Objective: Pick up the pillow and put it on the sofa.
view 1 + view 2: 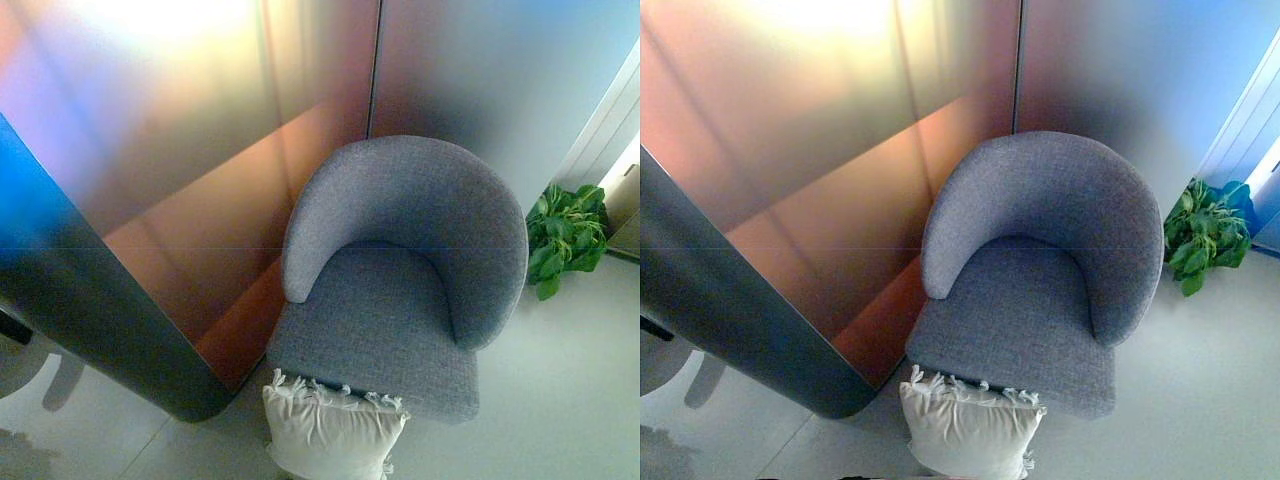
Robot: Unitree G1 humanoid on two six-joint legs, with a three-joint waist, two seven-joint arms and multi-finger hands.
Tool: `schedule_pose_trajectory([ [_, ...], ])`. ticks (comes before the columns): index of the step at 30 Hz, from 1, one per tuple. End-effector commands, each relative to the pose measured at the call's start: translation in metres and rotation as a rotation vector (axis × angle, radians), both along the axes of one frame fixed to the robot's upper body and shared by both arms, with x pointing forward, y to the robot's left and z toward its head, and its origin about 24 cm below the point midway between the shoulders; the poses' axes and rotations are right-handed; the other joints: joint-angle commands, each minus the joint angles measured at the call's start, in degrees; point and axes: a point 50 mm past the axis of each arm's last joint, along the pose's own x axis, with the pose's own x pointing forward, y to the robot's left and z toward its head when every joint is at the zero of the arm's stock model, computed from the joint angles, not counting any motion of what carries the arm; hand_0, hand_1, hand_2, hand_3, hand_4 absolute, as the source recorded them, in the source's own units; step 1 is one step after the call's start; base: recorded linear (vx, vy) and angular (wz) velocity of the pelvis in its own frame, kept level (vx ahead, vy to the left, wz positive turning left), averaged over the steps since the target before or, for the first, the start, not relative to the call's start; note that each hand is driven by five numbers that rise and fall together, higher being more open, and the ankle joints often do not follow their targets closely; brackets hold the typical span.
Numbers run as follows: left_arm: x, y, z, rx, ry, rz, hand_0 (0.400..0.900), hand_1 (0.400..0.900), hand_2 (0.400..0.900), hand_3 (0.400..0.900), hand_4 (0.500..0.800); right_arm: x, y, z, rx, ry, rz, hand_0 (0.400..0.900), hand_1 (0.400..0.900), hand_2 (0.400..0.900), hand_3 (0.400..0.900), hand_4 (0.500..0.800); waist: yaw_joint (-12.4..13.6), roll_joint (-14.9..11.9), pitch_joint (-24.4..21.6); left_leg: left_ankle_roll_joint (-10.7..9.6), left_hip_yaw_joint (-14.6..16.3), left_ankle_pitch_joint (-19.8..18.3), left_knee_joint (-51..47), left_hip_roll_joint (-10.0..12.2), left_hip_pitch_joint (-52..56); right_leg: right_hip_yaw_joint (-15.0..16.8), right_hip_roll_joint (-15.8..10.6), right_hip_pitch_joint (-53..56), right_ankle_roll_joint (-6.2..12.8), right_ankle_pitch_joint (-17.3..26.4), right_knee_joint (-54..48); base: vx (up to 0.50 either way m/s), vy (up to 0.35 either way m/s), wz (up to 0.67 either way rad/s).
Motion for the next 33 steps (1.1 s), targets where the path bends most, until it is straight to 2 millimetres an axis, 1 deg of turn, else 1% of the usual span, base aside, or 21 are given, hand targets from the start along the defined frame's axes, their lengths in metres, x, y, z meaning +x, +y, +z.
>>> schedule_pose_trajectory([
  [1,-0.008,0.012,0.0,0.04,0.056,0.006,0.9,0.9,0.9,0.9,0.8,0.015,0.03,-0.005,0.094,0.006,0.027,0.9,0.9,0.9,0.9,0.8,-0.5,-2.3,2.3,1.1,3.1,-5.4,1.4,-4.1,2.6,3.0,-0.4,0.0,2.84,-2.0,1.2,0.0,0.0,0.0],
  [5,-0.008,0.011,0.0,0.033,0.06,-0.011,0.9,0.9,0.9,0.9,0.8,0.014,0.03,-0.005,0.095,0.008,0.025,0.9,0.9,0.9,0.9,0.8,-0.6,-2.3,2.4,1.2,3.1,-5.5,1.4,-4.1,2.6,3.1,-0.3,-0.1,2.84,-2.0,1.2,0.0,0.0,0.0],
  [8,-0.005,0.014,0.001,0.074,0.043,-0.025,0.9,0.9,0.9,0.9,0.8,0.015,0.028,-0.004,0.094,0.006,0.022,0.9,0.9,0.9,0.9,0.8,-0.7,-2.2,2.7,1.2,3.2,-5.5,1.5,-4.1,2.5,3.4,-0.3,-0.2,2.81,-1.9,1.3,0.03,0.001,-0.03],
  [11,0.003,0.018,0.003,0.098,0.013,-0.048,0.9,0.9,0.9,0.9,0.8,0.017,0.026,-0.003,0.088,0.008,0.025,0.9,0.9,0.9,0.9,0.8,-1.0,-2.0,2.9,1.0,3.4,-5.4,1.6,-4.0,2.4,3.6,-0.2,-0.5,2.84,-1.8,1.2,0.04,0.027,-0.08],
  [12,0.01,0.019,0.005,0.116,-0.011,-0.061,0.9,0.9,0.9,0.9,0.8,0.019,0.023,-0.002,0.083,0.009,0.027,0.9,0.9,0.9,0.9,0.8,-1.2,-1.8,3.2,0.9,3.5,-5.4,1.7,-4.0,2.2,3.8,-0.3,-0.7,2.92,-1.7,1.2,0.04,0.04,-0.09],
  [17,0.031,0.028,0.011,0.184,-0.071,-0.079,0.9,0.9,0.9,0.9,0.8,0.023,0.01,0.002,0.054,0.018,0.032,0.9,0.9,0.9,0.9,0.8,-2.0,-0.9,4.2,0.7,4.0,-5.0,1.9,-3.9,0.9,4.3,-0.5,-2.2,3.07,-1.4,1.2,0.04,0.079,-0.12],
  [18,0.04,0.03,0.014,0.199,-0.092,-0.081,0.9,0.9,0.9,0.9,0.8,0.028,0.006,0.004,0.044,0.006,0.033,0.9,0.9,0.9,0.9,0.8,-2.3,-0.7,5.0,0.7,4.2,-4.8,2.2,-3.8,-0.1,4.5,-0.7,-3.3,3.08,-1.2,1.4,-0.04,0.102,-0.13],
  [19,0.044,0.031,0.016,0.205,-0.102,-0.084,0.9,0.9,0.9,0.9,0.8,0.031,0.005,0.005,0.039,0.0,0.033,0.9,0.9,0.9,0.9,0.8,-2.5,-0.5,5.4,0.6,4.2,-4.7,2.3,-3.8,-0.6,4.6,-0.7,-3.9,3.06,-1.1,1.5,-0.09,0.118,-0.15],
  [21,0.064,0.032,0.022,0.22,-0.161,-0.074,0.9,0.9,0.9,0.9,0.8,0.046,0.0,0.009,0.02,-0.033,0.035,0.9,0.9,0.9,0.9,0.8,-3.2,0.0,7.4,0.5,4.6,-4.1,2.6,-3.7,-2.9,5.0,-0.9,-6.7,2.96,-0.6,1.9,-0.13,0.121,-0.16],
  [22,0.067,0.032,0.023,0.221,-0.17,-0.068,0.9,0.9,0.9,0.9,0.8,0.049,0.0,0.01,0.016,-0.035,0.035,0.9,0.9,0.9,0.9,0.8,-3.2,0.0,7.7,0.5,4.7,-4.0,2.6,-3.6,-3.4,5.1,-0.9,-7.2,2.93,-0.5,2.0,-0.12,0.115,-0.16],
  [24,0.087,0.031,0.03,0.227,-0.235,-0.032,0.9,0.9,0.9,0.9,0.8,0.059,-0.003,0.013,-0.006,-0.053,0.033,0.9,0.9,0.9,0.9,0.8,-3.7,0.5,10.0,0.4,4.9,-3.5,2.8,-3.6,-5.7,5.7,-0.9,-9.8,2.78,0.0,2.3,-0.12,0.113,-0.15],
  [26,0.1,0.033,0.036,0.229,-0.277,-0.014,0.9,0.9,0.9,0.9,0.8,0.067,-0.004,0.015,-0.019,-0.065,0.028,0.9,0.9,0.9,0.9,0.8,-4.0,0.7,11.7,0.3,5.0,-3.0,3.1,-3.6,-7.5,6.1,-0.8,-11.7,2.59,0.3,2.7,-0.11,0.088,-0.12],
  [29,0.121,0.036,0.047,0.23,-0.349,0.026,0.9,0.9,0.9,0.9,0.8,0.081,-0.007,0.02,-0.035,-0.098,0.015,0.9,0.9,0.9,0.9,0.8,-4.4,0.7,14.5,0.0,5.1,-2.5,4.2,-3.7,-10.7,6.8,-0.7,-14.7,2.35,0.6,3.4,-0.12,0.072,-0.09],
  [31,0.141,0.038,0.059,0.231,-0.416,0.073,0.9,0.9,0.9,0.9,0.8,0.097,-0.011,0.027,-0.04,-0.132,0.007,0.9,0.9,0.9,0.9,0.8,-4.7,0.5,16.9,-0.4,5.1,-2.3,5.9,-3.7,-13.8,7.3,-0.5,-17.5,2.07,0.7,4.5,-0.14,0.063,-0.09],
  [32,0.146,0.038,0.062,0.229,-0.431,0.082,0.9,0.9,0.9,0.9,0.8,0.101,-0.011,0.028,-0.04,-0.139,0.005,0.9,0.9,0.9,0.9,0.8,-4.8,0.4,17.4,-0.5,5.0,-2.3,6.6,-3.7,-14.8,7.5,-0.4,-18.4,1.98,0.6,5.0,-0.11,0.036,-0.06],
  [33,0.155,0.039,0.068,0.229,-0.465,0.106,0.9,0.9,0.9,0.9,0.8,0.108,-0.011,0.032,-0.038,-0.154,-0.002,0.9,0.9,0.9,0.9,0.8,-4.9,0.2,18.4,-0.6,4.8,-2.4,7.9,-3.8,-16.5,7.7,-0.3,-20.0,1.78,0.5,6.0,-0.09,0.023,-0.04],
])
